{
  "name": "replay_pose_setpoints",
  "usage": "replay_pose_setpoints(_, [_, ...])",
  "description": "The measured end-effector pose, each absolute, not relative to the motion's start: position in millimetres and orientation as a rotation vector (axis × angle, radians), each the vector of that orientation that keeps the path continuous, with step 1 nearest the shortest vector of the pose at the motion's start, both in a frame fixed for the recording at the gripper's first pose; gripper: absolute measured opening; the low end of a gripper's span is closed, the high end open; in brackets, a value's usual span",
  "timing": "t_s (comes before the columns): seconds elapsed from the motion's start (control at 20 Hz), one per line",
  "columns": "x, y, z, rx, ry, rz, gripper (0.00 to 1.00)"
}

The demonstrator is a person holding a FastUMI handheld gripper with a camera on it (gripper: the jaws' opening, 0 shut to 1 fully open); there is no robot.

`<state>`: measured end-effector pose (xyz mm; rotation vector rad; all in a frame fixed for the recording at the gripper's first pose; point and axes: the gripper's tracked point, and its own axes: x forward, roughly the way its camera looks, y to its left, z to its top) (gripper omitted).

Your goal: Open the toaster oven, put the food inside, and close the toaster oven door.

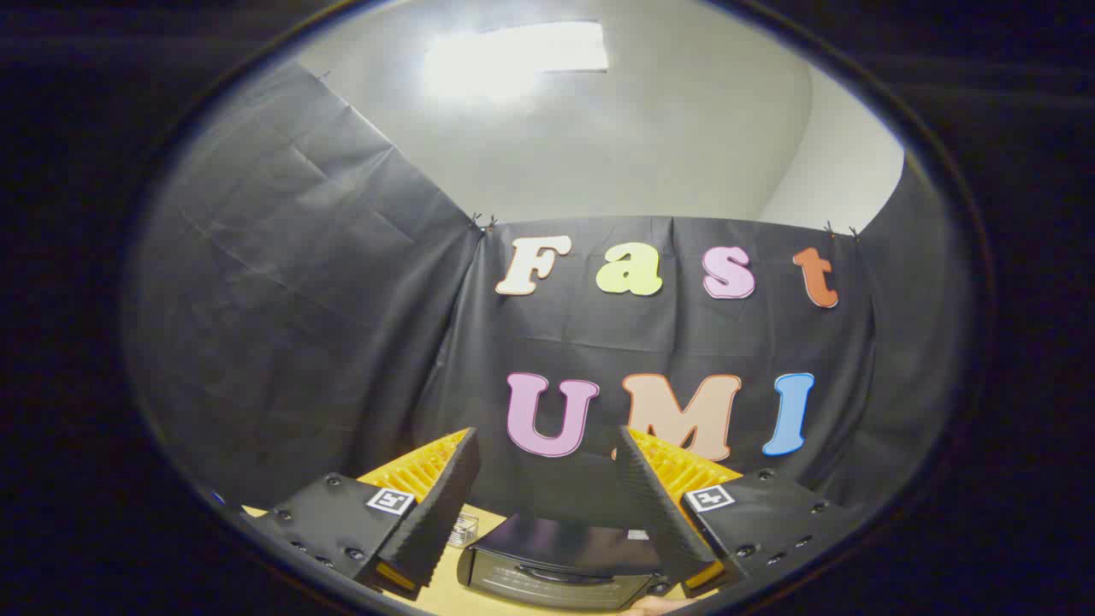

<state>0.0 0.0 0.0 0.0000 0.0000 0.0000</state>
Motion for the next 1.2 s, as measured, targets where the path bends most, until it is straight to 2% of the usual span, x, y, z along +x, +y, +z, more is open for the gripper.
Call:
replay_pose_setpoints(0.7, [-6.5, -0.4, 9.0, -0.047, -0.063, -0.008, 0.99])
replay_pose_setpoints(1.0, [-4.9, -1.5, -4.3, -0.018, 0.004, -0.008, 0.99])
replay_pose_setpoints(1.2, [7.3, -15.5, -56.6, -0.026, 0.100, -0.048, 0.99])
